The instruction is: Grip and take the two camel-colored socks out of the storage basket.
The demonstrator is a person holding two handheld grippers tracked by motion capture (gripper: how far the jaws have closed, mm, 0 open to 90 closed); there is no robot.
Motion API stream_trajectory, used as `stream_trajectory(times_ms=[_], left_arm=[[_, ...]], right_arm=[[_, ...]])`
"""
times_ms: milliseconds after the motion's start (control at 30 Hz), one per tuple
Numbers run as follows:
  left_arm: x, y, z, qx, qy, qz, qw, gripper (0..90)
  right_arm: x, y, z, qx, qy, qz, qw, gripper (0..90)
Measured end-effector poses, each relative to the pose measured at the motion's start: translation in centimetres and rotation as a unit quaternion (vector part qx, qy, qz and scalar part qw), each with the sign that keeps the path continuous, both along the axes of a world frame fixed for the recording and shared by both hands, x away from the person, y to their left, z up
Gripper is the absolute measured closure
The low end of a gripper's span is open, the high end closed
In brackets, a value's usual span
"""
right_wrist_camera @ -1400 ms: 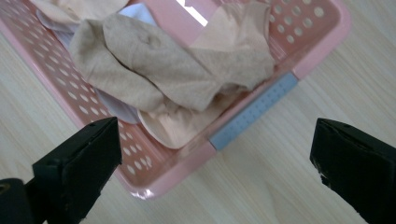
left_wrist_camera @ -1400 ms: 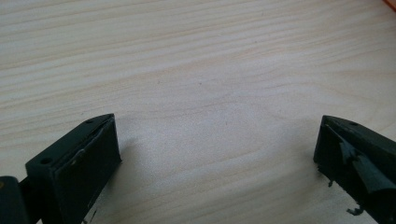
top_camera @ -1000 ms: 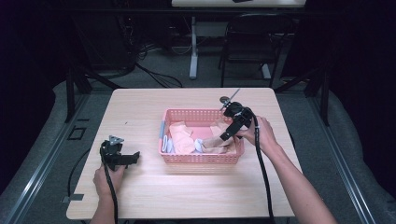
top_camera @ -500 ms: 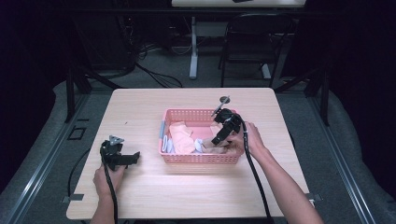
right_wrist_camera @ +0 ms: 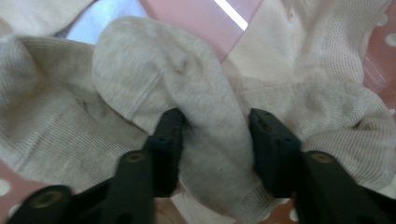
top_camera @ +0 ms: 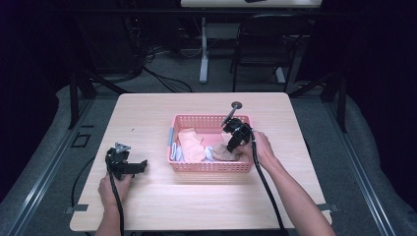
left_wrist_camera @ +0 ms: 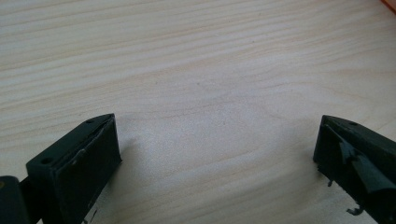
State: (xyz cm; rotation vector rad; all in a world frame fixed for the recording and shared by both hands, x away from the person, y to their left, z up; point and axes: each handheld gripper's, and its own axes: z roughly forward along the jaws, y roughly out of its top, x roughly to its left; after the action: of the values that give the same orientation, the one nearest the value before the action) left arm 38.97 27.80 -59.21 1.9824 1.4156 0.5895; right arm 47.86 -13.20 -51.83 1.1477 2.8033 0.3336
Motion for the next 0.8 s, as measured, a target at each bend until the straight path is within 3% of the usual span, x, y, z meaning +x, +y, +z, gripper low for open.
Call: stream_trajectory(times_ms=[100,200,500,800], left_arm=[[0.0,0.0,0.0,0.000,0.000,0.000,1.0000,0.0],[0.0,0.0,0.0,0.000,0.000,0.000,1.0000,0.0],[0.0,0.0,0.0,0.000,0.000,0.000,1.0000,0.0],[0.0,0.0,0.0,0.000,0.000,0.000,1.0000,0.0]], right_arm=[[0.0,0.0,-0.1,0.001,0.002,-0.003,1.0000,76.1],[-0.1,-0.1,0.1,0.010,0.000,-0.008,0.9999,81.5],[-0.9,-0.5,2.5,0.042,-0.014,-0.003,0.9990,82.2],[-1.2,-0.7,4.6,0.050,-0.017,0.004,0.9986,82.1]])
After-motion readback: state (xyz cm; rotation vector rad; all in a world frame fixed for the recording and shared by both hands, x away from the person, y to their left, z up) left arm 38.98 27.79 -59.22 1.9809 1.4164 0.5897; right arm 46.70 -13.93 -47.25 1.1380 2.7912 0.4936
